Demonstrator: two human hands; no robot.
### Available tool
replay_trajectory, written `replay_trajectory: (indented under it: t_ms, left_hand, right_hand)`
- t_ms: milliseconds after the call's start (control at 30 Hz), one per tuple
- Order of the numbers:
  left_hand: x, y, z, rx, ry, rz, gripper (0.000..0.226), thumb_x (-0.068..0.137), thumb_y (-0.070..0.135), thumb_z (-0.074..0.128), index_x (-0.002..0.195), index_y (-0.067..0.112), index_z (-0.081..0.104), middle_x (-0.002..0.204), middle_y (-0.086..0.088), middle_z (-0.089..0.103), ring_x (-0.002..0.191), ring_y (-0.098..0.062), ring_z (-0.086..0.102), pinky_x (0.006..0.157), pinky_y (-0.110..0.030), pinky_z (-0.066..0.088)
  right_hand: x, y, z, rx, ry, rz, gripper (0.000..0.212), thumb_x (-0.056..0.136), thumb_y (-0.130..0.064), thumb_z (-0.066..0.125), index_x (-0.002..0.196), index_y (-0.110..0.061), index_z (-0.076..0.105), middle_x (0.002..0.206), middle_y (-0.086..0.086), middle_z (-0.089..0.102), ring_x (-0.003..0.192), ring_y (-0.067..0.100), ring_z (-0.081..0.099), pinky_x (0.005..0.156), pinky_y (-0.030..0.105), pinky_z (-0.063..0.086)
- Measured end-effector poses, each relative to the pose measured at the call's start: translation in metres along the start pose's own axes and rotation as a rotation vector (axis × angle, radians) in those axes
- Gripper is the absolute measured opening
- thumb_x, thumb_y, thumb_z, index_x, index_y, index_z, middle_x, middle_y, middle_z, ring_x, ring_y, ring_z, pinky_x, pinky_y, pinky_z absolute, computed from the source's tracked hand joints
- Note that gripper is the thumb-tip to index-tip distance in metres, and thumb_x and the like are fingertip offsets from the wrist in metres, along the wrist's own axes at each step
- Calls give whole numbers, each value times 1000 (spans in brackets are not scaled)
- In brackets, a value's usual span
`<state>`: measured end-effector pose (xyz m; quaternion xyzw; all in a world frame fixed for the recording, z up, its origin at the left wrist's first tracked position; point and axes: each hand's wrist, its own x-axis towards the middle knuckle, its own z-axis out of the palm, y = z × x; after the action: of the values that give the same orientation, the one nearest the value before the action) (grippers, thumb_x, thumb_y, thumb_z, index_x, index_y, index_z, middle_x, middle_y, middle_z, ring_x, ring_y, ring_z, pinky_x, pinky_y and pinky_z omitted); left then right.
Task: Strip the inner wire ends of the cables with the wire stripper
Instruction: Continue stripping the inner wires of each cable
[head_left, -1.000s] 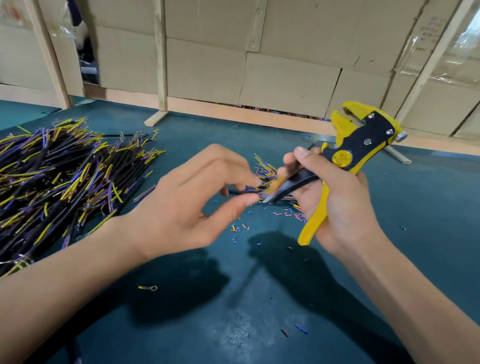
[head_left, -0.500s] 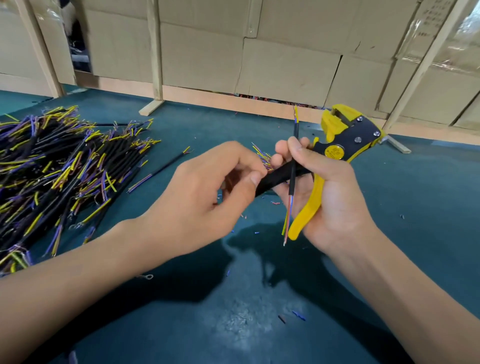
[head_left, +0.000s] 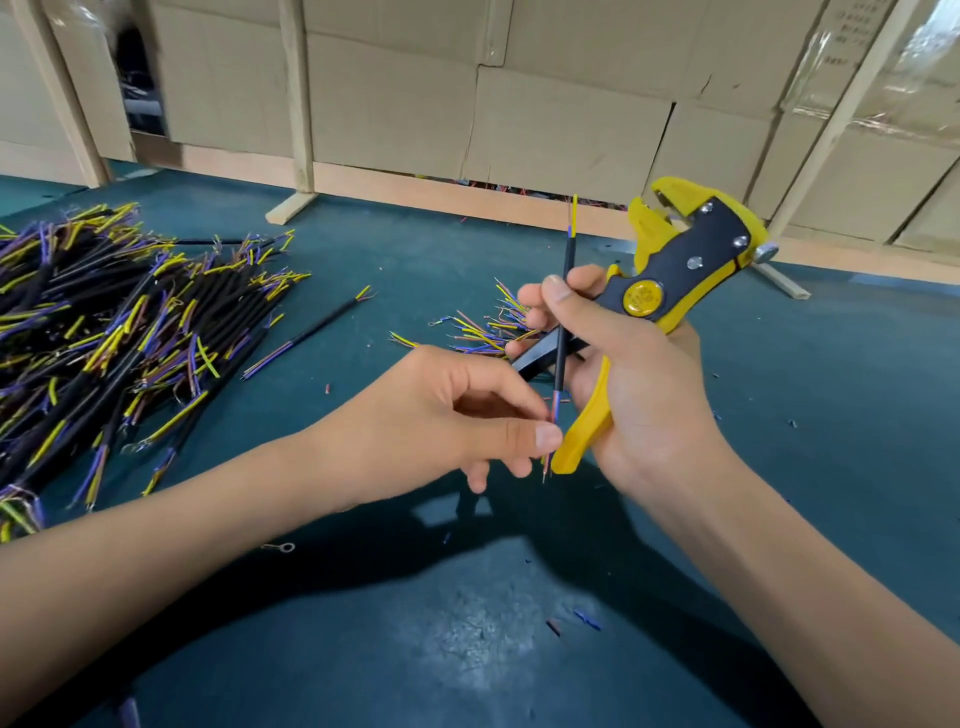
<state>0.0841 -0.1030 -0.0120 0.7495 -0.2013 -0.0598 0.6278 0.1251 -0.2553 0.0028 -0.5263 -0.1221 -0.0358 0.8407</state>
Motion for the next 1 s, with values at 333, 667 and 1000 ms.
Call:
replay_trajectory:
  t_ms: [333, 667, 1000]
  left_hand:
    - [5, 2, -14, -463, 152, -35, 10, 77, 13, 75, 86, 12, 73, 78, -9, 69, 64, -15, 68, 55, -25, 52]
    - [10, 1, -25, -517, 305, -30, 9, 79, 21, 71, 77, 14, 67, 75, -3, 63, 66, -14, 63, 60, -25, 52]
    - [10, 1, -23, -463, 362, 61, 12, 82, 20, 69, 84, 8, 70, 92, -18, 74, 75, -20, 68, 60, -26, 53]
  right_hand:
    - [0, -7, -2, -136, -72, 15, 16, 83, -9, 80, 70, -16, 72, 87, 30, 65, 74, 29, 66, 65, 37, 58]
    - [-2, 3, -2, -249, -220, 59, 17, 71, -2, 79, 71, -11, 65, 70, 12, 63, 67, 30, 66, 69, 56, 62]
    - [2, 1, -7, -198, -159, 40, 22, 79, 10, 77, 75, -8, 64, 67, 6, 64, 66, 29, 66, 67, 46, 60]
